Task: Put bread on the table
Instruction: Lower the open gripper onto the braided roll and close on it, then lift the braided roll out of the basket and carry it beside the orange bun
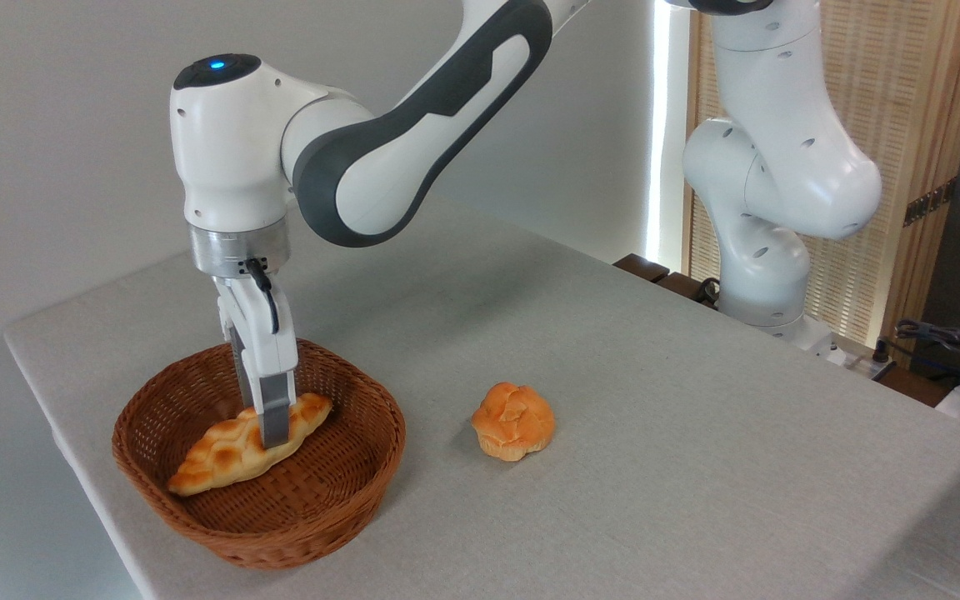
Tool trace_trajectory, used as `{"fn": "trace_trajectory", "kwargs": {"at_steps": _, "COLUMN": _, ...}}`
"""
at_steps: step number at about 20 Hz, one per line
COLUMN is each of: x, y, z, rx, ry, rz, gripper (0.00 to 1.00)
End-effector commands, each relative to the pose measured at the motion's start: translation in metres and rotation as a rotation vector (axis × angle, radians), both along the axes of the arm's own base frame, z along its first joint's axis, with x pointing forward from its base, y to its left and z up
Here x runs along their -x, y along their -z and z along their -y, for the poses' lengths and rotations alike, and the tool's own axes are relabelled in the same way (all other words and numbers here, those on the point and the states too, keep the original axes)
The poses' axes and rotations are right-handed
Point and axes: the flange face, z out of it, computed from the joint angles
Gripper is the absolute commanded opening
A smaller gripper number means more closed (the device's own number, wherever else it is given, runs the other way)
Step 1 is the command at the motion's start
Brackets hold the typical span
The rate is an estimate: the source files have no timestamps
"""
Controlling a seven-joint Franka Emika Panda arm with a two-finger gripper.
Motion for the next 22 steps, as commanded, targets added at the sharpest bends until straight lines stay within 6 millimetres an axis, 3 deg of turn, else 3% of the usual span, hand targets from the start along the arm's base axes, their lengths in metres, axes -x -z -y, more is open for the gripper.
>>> {"fn": "trace_trajectory", "kwargs": {"at_steps": 1, "x": 0.0, "y": -0.002, "z": -0.001, "rx": -0.005, "ry": 0.018, "rz": 0.028, "gripper": 0.13}}
{"fn": "trace_trajectory", "kwargs": {"at_steps": 11, "x": 0.001, "y": -0.009, "z": -0.002, "rx": -0.006, "ry": 0.016, "rz": 0.034, "gripper": 0.1}}
{"fn": "trace_trajectory", "kwargs": {"at_steps": 13, "x": 0.0, "y": -0.017, "z": -0.004, "rx": -0.001, "ry": -0.002, "rz": 0.044, "gripper": 0.1}}
{"fn": "trace_trajectory", "kwargs": {"at_steps": 16, "x": 0.0, "y": -0.045, "z": -0.01, "rx": 0.016, "ry": -0.026, "rz": 0.083, "gripper": 0.1}}
{"fn": "trace_trajectory", "kwargs": {"at_steps": 22, "x": 0.023, "y": -0.084, "z": -0.014, "rx": 0.026, "ry": -0.036, "rz": 0.033, "gripper": 0.1}}
